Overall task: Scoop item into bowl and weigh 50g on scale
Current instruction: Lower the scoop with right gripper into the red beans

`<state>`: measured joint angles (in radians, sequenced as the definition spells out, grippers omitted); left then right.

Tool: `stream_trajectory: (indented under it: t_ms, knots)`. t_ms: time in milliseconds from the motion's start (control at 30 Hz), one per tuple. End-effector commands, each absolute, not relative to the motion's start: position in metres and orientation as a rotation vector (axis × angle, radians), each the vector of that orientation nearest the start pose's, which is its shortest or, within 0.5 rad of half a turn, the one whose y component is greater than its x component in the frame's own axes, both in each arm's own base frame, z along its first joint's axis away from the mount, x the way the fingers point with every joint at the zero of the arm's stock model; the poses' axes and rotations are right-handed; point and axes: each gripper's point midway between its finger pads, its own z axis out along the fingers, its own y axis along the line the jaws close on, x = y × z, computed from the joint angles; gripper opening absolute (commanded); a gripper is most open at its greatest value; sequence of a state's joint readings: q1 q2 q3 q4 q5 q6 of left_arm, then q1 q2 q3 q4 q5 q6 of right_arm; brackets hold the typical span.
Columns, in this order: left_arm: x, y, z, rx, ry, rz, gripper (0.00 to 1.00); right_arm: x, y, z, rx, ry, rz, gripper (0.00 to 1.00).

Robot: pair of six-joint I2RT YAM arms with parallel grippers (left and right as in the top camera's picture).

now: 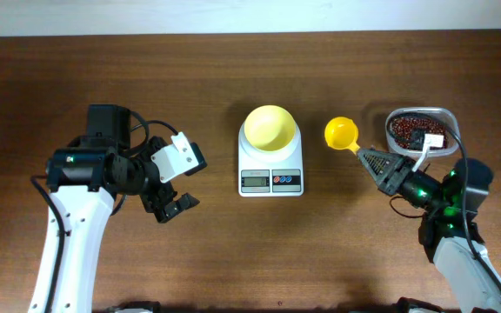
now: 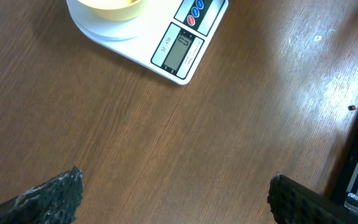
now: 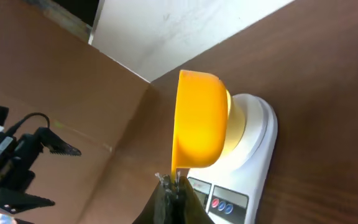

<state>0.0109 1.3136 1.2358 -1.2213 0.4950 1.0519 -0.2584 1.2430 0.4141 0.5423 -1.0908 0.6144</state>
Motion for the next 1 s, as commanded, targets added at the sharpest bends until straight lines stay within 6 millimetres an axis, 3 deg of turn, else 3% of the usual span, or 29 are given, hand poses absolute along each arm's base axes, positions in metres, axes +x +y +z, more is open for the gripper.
stream_trajectory:
  t_ms: [0,233,333,500,600,767,967]
  knots:
    - [0.262,-0.081,0.193,1.388,2.222,-0.416,0.99,0.328,0.069,0.196,-0.056,1.822,1.188,0.04]
    - [0.262,-0.081,0.193,1.389,2.225,-0.411,0.99,0.351,0.062,0.253,-0.166,1.727,1.100,0.04]
    - [0.262,-0.081,0.193,1.389,2.224,-0.412,0.99,0.368,0.043,0.233,-0.021,1.819,0.966,0.04]
    - [0.262,-0.081,0.193,1.389,2.225,-0.411,0.99,0.371,0.035,0.221,0.059,1.903,0.925,0.04]
    - [0.262,-0.081,0.193,1.389,2.225,-0.411,0.99,0.373,0.011,0.198,0.174,2.079,0.727,0.04]
    - [0.262,-0.081,0.193,1.389,2.225,-0.411,0.99,0.376,-0.018,0.225,0.234,2.161,0.502,0.04]
    - [0.262,-0.081,0.193,1.389,2.225,-0.411,0.99,0.365,-0.054,0.207,0.315,2.262,0.214,0.04]
